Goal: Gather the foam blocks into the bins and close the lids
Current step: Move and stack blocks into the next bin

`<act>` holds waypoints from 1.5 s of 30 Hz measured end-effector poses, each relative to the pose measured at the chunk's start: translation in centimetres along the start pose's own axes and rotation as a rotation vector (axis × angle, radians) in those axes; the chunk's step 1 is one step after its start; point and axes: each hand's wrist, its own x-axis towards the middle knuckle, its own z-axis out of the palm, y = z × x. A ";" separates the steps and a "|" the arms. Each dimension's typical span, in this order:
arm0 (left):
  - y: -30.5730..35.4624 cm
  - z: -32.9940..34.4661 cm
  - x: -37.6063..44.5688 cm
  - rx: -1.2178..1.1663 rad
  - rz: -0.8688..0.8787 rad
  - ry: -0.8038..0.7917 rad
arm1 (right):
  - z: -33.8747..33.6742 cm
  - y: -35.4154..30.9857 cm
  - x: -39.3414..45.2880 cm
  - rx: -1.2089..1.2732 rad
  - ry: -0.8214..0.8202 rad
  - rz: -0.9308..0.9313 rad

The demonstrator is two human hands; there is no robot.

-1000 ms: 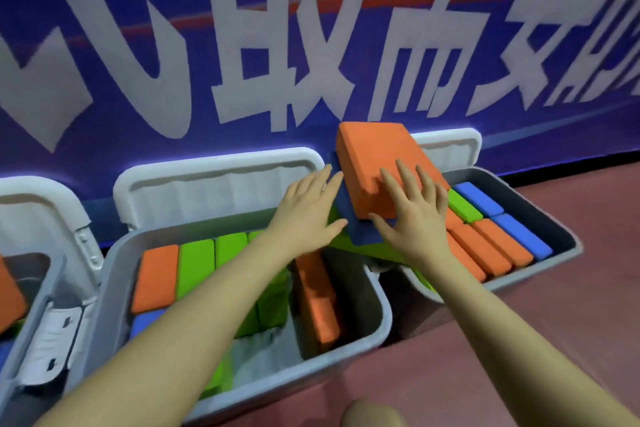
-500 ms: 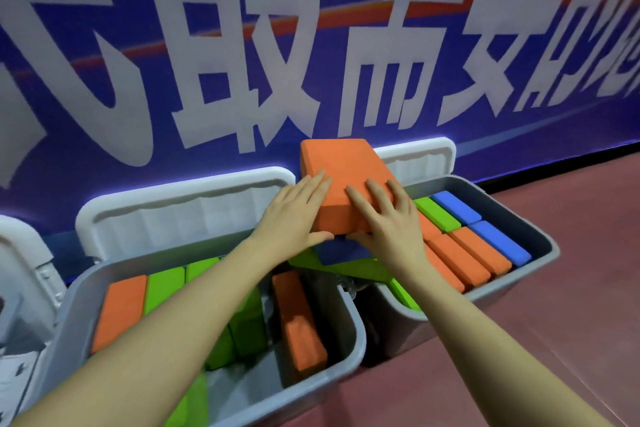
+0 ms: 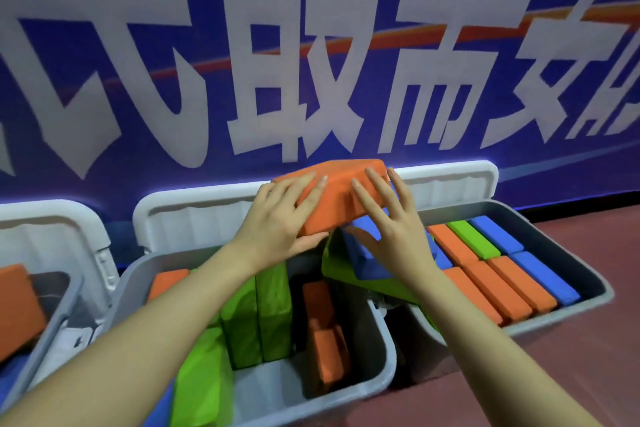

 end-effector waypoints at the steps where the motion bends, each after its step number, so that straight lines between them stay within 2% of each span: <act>1: 0.0 0.1 -0.5 -0.007 -0.068 0.012 | 0.2 0.0 -0.6 0.009 -0.021 0.053; 4: 0.2 0.5 -1.6 -0.006 -0.267 -0.012 | 0.8 0.9 -3.3 0.007 -0.209 0.170; 9: 1.6 2.0 -2.9 -0.045 -0.504 -0.091 | 1.4 2.5 -7.0 -0.152 -0.695 0.355; 12: 2.4 2.9 -4.2 -0.012 -0.524 -0.115 | 2.3 2.5 -7.9 -0.294 -0.762 0.274; 15: 2.8 3.2 -4.7 0.019 -0.548 -0.133 | 3.4 2.5 -7.9 -0.410 -0.699 0.252; 19: 2.8 2.8 -4.8 0.034 -0.564 -0.148 | 3.5 1.6 -7.3 -0.427 -0.606 0.214; 24: 1.7 1.2 -5.2 0.053 -0.585 -0.116 | 2.1 -1.0 -4.5 -0.282 -0.346 0.156; 31: -1.8 -2.8 -7.5 0.046 -0.689 -0.070 | 1.3 -6.5 1.2 -0.123 -0.061 -0.040; 37: -4.2 -6.4 -11.7 0.036 -0.823 -0.084 | 3.3 -12.1 2.4 -0.112 -0.054 -0.089; 45: -5.9 -7.5 -17.6 0.026 -0.917 -0.116 | 4.4 -17.0 4.8 -0.079 -0.075 0.036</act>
